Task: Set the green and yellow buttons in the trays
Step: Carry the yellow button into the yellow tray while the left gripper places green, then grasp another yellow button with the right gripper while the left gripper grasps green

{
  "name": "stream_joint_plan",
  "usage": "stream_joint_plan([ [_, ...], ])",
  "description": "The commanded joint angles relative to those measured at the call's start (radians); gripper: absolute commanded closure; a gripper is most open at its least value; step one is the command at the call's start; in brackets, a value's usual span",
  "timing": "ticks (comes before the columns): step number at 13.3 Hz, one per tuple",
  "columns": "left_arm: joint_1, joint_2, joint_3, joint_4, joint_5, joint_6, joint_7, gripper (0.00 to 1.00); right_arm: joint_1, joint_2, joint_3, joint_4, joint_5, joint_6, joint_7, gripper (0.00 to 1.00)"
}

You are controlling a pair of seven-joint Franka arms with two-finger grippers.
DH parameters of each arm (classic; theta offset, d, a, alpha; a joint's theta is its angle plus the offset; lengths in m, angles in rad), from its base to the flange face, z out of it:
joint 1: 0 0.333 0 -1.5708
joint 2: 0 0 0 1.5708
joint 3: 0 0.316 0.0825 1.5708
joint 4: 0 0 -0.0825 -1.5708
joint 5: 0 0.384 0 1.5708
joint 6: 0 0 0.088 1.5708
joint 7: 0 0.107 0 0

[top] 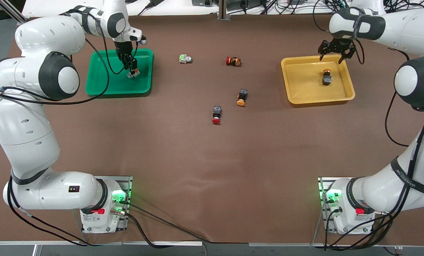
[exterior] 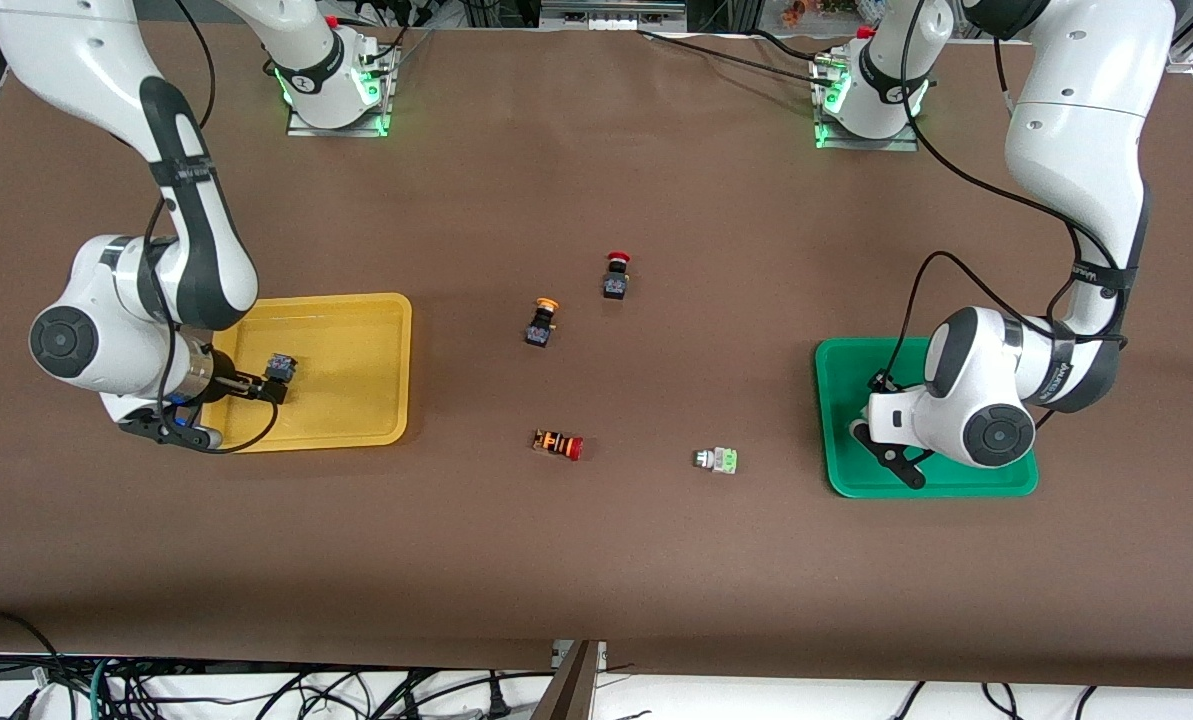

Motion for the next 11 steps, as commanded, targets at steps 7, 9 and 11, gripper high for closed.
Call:
stream_joint_plan([
  [7,-0.045,-0.034,-0.057,0.218,-0.038,-0.014,0.101,0.0,0.28,-0.004,0.125,0.038,0.009,0.009,0.678,0.05],
  [9,-0.096,-0.007,-0.061,0.223,-0.05,0.024,0.195,0.0,0.377,0.022,0.125,0.036,0.007,0.012,0.764,0.05],
  [11,-0.118,0.028,-0.061,0.22,-0.124,0.139,0.303,0.0,0.438,0.042,0.125,0.013,0.007,0.062,0.833,0.05],
])
